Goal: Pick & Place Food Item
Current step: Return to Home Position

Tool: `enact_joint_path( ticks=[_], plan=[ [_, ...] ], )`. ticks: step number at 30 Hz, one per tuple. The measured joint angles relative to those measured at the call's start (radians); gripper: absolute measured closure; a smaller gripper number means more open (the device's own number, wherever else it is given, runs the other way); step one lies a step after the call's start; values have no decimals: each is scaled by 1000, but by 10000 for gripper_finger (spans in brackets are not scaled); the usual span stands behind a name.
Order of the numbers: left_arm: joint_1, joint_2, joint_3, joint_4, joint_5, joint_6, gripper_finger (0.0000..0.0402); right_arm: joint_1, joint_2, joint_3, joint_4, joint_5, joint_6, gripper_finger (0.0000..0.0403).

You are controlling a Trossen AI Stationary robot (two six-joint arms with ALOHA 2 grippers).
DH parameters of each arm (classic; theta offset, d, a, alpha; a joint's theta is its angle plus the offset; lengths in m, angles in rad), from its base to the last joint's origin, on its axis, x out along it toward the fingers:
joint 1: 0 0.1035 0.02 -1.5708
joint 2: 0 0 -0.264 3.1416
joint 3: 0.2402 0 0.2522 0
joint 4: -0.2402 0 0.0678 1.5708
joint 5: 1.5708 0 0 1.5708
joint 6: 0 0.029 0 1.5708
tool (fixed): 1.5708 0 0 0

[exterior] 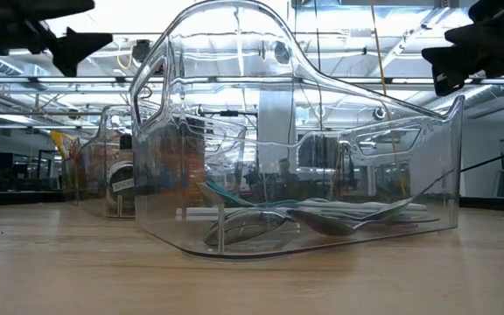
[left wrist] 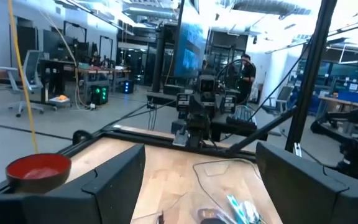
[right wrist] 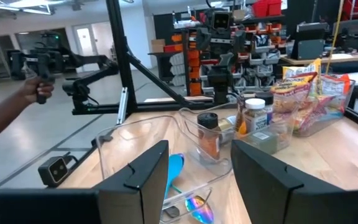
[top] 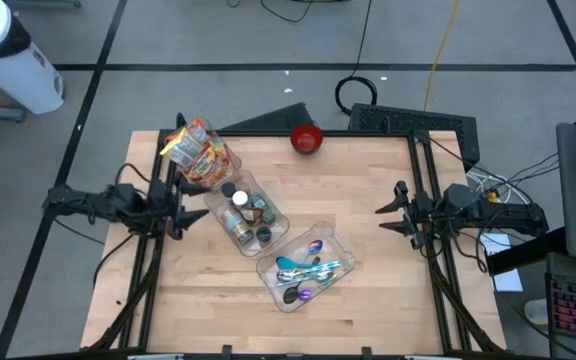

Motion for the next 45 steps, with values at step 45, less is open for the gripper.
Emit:
enact_joint_path(
  ticks=[45],
  plan=[
    [0, -133, -157, -72, 34, 66, 89, 0, 24, -167, 97, 209, -6, 238]
  ],
)
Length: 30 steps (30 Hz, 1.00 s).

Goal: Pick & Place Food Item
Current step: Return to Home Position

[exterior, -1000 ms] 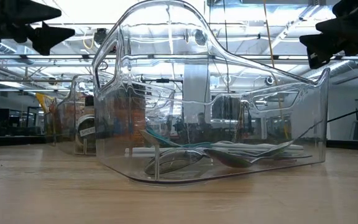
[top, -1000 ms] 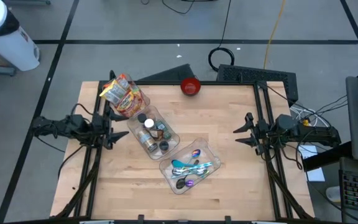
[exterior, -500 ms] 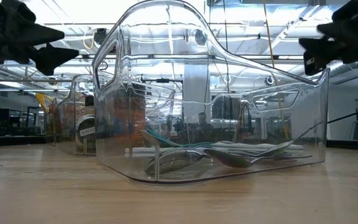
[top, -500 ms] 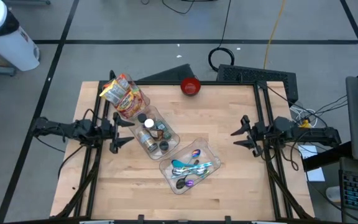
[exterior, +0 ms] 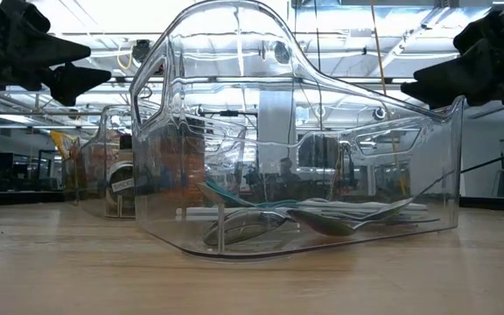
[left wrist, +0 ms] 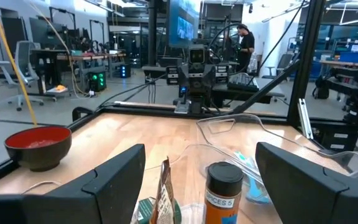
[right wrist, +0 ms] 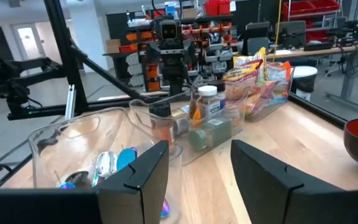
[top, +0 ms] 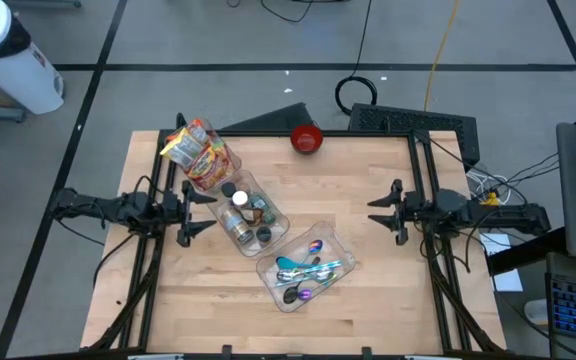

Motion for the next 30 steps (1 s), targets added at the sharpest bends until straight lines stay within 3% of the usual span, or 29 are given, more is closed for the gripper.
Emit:
enact_joint_path(
  ticks=[8, 30],
  plan=[
    [0, 0, 0, 0, 0, 90, 89, 1, 25, -1, 56, 4, 2, 238],
    [0, 0, 0, 0, 0, 80, 89, 1, 25, -2, 83, 3, 2, 237]
  ],
)
